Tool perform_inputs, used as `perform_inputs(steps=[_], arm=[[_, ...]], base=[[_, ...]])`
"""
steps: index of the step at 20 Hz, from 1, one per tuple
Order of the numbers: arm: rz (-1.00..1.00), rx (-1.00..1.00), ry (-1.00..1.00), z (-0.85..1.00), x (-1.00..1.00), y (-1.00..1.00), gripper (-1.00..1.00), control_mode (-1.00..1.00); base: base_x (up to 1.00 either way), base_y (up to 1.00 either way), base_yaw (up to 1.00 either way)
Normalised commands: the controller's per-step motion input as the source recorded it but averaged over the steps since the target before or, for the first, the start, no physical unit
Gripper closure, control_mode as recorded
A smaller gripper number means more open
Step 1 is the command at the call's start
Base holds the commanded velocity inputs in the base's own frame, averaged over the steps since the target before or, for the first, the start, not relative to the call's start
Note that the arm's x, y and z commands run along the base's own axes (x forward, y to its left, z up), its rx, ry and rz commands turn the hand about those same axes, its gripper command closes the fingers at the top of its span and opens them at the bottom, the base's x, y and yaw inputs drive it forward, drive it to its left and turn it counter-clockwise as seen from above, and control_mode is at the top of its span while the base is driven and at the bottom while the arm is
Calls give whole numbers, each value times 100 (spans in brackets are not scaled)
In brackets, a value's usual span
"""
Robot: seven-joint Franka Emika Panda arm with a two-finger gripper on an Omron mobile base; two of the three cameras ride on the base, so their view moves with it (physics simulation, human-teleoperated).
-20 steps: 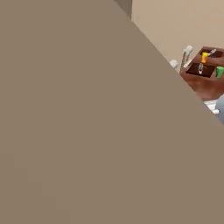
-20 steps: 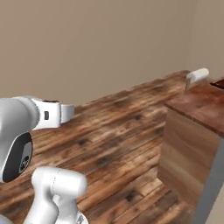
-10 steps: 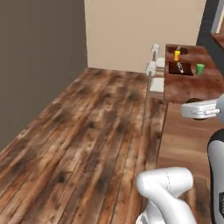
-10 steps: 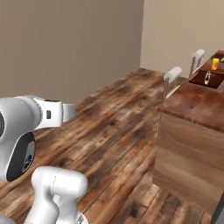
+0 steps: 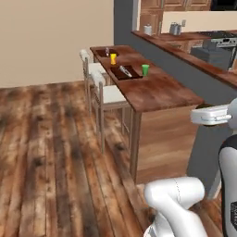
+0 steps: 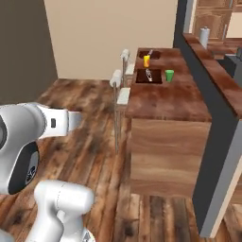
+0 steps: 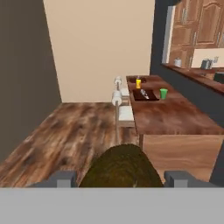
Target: Gather the avocado and tomato from the fridge and place them on a tray on the dining counter. Then gather the fish and chicken drumstick from the fridge and place them on the other tray.
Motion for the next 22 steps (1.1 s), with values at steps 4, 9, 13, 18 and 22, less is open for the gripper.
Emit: perform_inputs(steps=[4, 9, 13, 18, 22], arm=[[0, 0, 0, 0, 0, 0, 100, 100], [0, 0, 0, 0, 0, 0, 100, 100], [0, 0, 0, 0, 0, 0, 100, 100], [0, 0, 0, 0, 0, 0, 100, 100], [0, 0, 0, 0, 0, 0, 100, 100]], base=[[50, 61, -85], [26, 100, -40], [32, 100, -9], [83, 100, -18], [100, 86, -11]])
